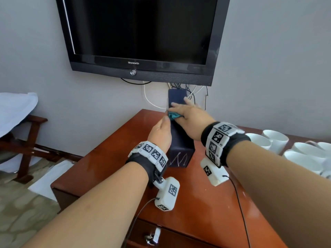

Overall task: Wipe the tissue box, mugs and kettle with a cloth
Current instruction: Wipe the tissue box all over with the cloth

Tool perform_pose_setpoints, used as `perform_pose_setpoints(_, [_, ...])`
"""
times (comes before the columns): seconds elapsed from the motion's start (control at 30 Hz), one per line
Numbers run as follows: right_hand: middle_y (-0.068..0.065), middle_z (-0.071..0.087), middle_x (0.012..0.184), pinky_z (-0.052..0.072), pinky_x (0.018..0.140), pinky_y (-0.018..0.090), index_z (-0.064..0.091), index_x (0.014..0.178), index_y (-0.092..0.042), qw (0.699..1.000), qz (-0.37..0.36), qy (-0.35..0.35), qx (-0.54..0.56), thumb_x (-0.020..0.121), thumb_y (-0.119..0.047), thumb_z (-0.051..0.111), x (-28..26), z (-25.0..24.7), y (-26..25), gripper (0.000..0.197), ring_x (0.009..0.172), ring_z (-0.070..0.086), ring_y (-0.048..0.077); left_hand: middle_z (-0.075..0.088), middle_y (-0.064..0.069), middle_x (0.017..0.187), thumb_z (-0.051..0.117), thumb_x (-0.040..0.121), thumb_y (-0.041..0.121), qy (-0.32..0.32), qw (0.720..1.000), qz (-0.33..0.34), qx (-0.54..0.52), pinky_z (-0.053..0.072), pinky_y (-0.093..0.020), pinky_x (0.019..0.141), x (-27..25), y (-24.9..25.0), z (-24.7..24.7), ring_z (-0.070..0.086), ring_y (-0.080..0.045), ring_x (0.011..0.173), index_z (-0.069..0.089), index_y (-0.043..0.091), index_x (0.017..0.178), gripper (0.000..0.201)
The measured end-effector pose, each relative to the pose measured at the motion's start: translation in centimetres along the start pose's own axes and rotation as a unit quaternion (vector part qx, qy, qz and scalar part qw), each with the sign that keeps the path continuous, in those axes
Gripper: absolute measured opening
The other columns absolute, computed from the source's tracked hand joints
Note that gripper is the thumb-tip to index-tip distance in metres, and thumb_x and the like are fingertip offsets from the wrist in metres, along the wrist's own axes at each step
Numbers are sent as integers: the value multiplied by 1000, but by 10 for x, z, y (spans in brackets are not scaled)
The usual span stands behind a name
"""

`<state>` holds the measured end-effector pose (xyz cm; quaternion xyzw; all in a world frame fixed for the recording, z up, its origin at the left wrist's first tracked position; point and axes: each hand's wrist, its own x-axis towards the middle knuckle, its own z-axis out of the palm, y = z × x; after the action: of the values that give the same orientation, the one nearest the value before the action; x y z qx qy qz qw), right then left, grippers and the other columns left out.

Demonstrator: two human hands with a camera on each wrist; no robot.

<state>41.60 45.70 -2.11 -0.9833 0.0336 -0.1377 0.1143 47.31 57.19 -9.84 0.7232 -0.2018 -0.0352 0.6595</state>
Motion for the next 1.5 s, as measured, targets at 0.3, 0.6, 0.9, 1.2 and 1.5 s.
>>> perform_pose_setpoints(0.3, [-18, 33, 165, -5, 129, 49, 51, 149, -39, 992, -36, -29, 121, 110, -21, 40, -43, 25, 11, 44, 160, 3, 14, 68, -4, 133, 35, 108, 46, 9, 998, -45, -45, 45, -47, 114, 25, -14, 3, 63, -25, 123, 62, 26, 139, 46])
perform_pose_setpoints(0.6, [-22, 29, 165, -8, 128, 47, 49, 148, -43, 993, -51, -42, 96, 112, -29, 38, -48, 19, 21, 41, 159, 0, 10, 63, 6, 143, 42, 91, 67, -12, 996, -36, -81, 44, -49, 115, 27, -21, 0, 60, -20, 130, 51, 41, 150, 65])
perform_pose_setpoints(0.9, [-13, 11, 172, -2, 127, 57, 36, 156, -47, 1000, 13, 7, -25, 112, -37, 35, 16, -5, 40, 45, 159, -9, 36, 64, 10, 143, 65, 77, 82, -97, 983, -41, -152, 41, -49, 119, 4, -31, -4, 58, -16, 136, 60, 38, 143, 81])
perform_pose_setpoints(1.2, [7, 55, 147, 36, 114, 44, 57, 138, -30, 993, 85, 68, 42, 110, -28, 41, 52, -20, 46, 32, 139, 45, 39, 58, 19, 148, 60, 86, 66, -158, 976, 4, -149, 41, -46, 120, -3, -25, -13, 55, -9, 138, 51, 44, 149, 67])
perform_pose_setpoints(1.5, [8, 65, 131, 41, 93, 28, 57, 141, -24, 987, 108, 25, 112, 109, -26, 44, 17, 5, 40, 35, 119, 60, 29, 62, 10, 145, 64, 80, 69, -113, 985, -8, -132, 39, -49, 120, 9, -32, -11, 56, -15, 138, 56, 32, 148, 78])
